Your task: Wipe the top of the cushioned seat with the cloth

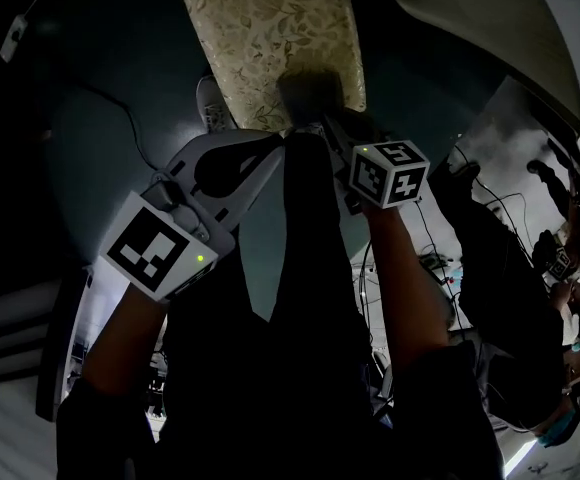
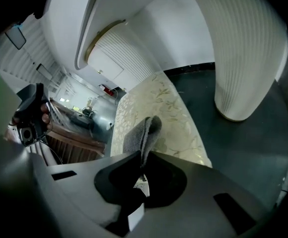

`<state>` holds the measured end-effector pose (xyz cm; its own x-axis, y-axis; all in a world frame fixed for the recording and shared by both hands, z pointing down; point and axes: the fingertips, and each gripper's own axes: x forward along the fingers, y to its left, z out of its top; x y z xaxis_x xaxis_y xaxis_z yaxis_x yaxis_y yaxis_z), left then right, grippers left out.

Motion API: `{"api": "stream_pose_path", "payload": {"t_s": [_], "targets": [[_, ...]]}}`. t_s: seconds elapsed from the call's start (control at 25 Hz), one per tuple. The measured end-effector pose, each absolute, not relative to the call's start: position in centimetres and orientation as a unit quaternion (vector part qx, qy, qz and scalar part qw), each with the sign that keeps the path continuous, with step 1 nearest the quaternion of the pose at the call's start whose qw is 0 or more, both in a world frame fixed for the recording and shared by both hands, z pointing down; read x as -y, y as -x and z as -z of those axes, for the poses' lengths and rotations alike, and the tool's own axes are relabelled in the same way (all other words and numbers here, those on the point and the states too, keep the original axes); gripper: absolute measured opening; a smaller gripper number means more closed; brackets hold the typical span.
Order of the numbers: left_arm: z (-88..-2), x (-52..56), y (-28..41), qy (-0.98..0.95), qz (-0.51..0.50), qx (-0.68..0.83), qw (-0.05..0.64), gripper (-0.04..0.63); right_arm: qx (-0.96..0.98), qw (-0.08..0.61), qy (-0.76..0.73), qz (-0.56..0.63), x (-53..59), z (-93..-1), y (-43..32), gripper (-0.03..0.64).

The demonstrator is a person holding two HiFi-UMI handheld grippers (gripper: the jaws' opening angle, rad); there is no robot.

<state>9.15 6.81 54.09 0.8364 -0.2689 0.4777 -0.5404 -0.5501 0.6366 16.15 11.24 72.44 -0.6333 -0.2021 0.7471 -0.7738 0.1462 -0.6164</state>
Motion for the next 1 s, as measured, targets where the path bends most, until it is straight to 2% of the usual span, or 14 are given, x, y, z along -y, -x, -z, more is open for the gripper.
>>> {"api": "stream_pose_path", "payload": {"t_s": [0.6,1.0], "targets": [[-54.3,-5.0,-17.8,-0.875,-0.190,0.192,0.402,0.008,0.680,0.236,-0.413,-0.558,-9.4,-73.0,-27.7,0.032],[-52.2,-4.5,-19.3,-0.888,-0.189,0.175,0.381,0.007,0.673,0.217,-0.443,-0.550,-8.8,-70.6,-29.8,0.031]]}}
